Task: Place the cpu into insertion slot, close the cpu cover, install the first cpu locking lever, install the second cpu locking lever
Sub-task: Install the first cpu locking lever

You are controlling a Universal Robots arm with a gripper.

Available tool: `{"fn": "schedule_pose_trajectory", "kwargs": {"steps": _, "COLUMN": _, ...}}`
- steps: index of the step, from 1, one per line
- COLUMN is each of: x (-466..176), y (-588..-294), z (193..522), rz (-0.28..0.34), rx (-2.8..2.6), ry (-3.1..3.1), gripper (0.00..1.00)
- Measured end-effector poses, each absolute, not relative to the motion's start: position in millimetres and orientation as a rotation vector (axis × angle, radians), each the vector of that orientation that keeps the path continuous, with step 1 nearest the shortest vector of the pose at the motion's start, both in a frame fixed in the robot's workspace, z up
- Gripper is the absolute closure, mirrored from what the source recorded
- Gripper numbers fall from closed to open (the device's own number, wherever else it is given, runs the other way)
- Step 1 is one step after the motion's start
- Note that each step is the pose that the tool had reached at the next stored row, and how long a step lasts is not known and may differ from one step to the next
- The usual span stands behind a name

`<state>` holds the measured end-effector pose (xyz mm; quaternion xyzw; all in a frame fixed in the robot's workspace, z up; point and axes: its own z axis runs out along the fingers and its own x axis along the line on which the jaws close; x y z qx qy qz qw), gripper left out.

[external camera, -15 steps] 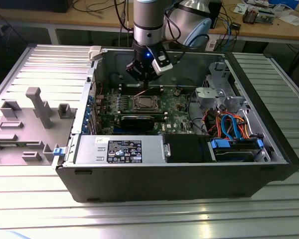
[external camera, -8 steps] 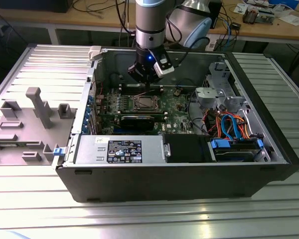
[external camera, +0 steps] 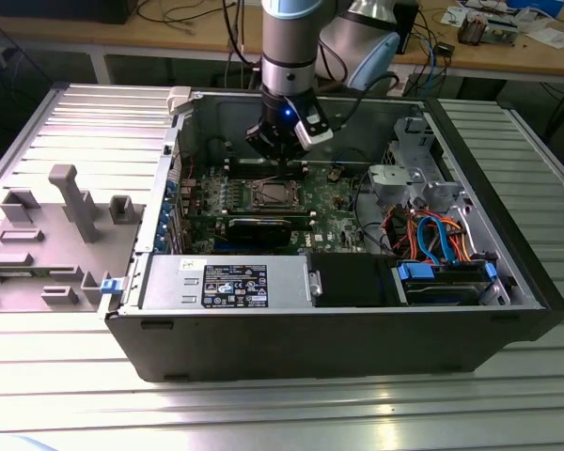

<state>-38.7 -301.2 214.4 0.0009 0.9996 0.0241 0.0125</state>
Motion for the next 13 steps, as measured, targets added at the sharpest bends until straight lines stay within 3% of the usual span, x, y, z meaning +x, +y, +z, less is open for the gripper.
{"fn": "schedule_pose_trajectory", "kwargs": {"steps": 13, "x": -35.6, "y": -301.2, "z": 203.8, "rz": 0.076, "rx": 0.006, "ry": 3.119, "gripper": 0.89}}
